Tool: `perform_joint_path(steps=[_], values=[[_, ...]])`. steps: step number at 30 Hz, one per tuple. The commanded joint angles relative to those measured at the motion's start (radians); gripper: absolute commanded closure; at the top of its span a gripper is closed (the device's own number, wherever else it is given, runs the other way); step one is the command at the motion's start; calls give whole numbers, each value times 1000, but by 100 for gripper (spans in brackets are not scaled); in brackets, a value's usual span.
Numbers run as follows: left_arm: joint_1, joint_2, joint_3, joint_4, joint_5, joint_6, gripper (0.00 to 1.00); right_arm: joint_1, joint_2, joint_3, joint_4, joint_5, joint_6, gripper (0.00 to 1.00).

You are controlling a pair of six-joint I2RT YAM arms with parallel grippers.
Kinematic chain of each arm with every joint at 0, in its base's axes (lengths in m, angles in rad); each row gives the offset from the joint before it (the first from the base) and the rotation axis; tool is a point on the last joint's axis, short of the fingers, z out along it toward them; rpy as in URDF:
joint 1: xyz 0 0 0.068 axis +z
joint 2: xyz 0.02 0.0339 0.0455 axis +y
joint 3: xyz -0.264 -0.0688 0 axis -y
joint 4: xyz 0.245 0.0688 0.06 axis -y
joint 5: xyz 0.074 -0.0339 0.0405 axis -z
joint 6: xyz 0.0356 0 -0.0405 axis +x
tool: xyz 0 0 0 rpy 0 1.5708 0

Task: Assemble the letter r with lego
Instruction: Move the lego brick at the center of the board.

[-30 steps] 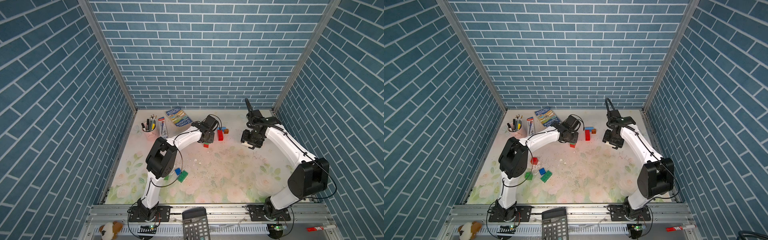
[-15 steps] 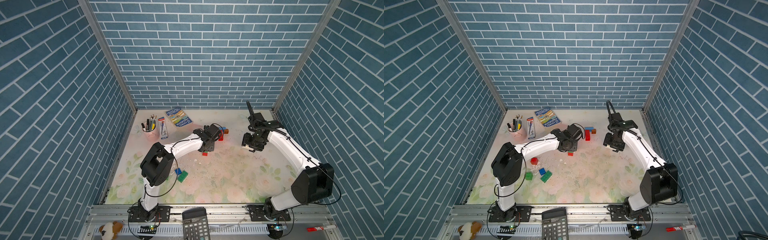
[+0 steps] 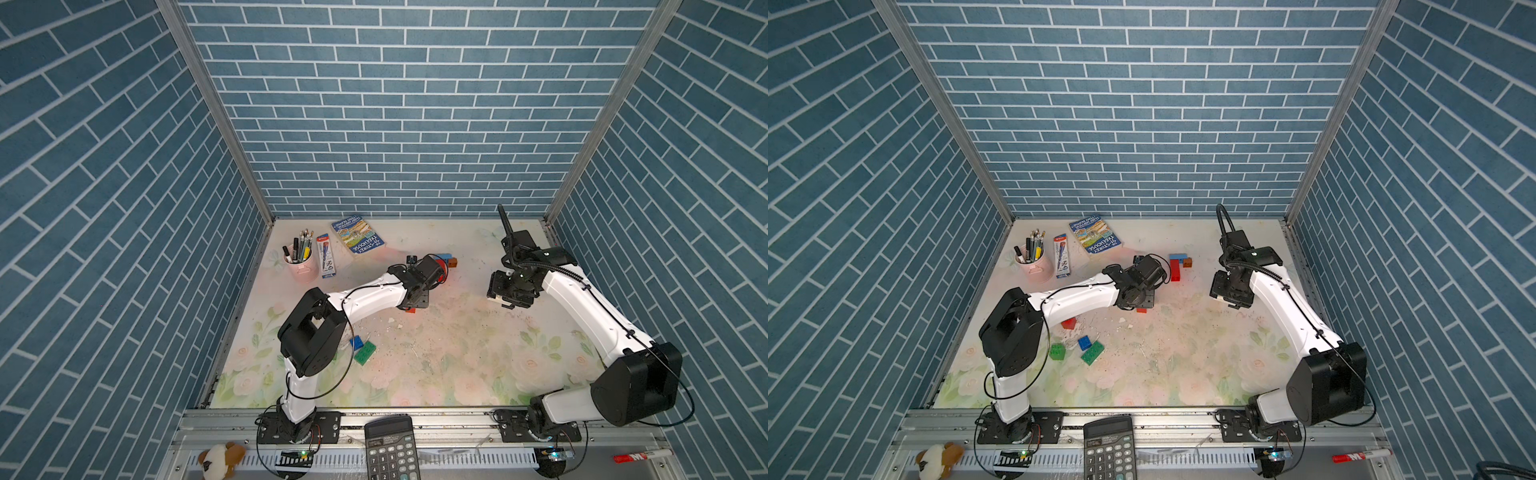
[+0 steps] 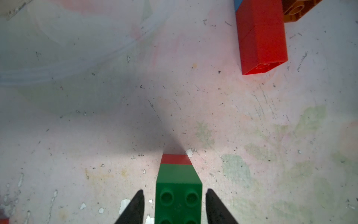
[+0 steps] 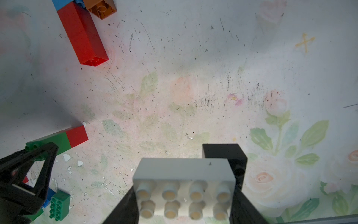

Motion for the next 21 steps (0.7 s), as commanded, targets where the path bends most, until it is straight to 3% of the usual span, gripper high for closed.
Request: perform_joint_path(steps=[1,6,11,14,16,21], values=[[-6,-48,22,-16,-22,29,40,-2,-8,5,-24,-12,-22,100],[-1,-116,13,-26,-48,71,34,20,29,25,-25,-39,-11,100],[69,-274,-93,-44,-66,104,31,123,117,88,-18,-35,33,100],[143,-421,-200,-26,-37,145,20,195,192,146,-11,-28,74,100],[195,-524,-272,-13,-5,200,2,231,242,187,-2,-28,105,100],[315,-722,-397,-28,99,306,0,303,373,326,-22,-1,156,100]])
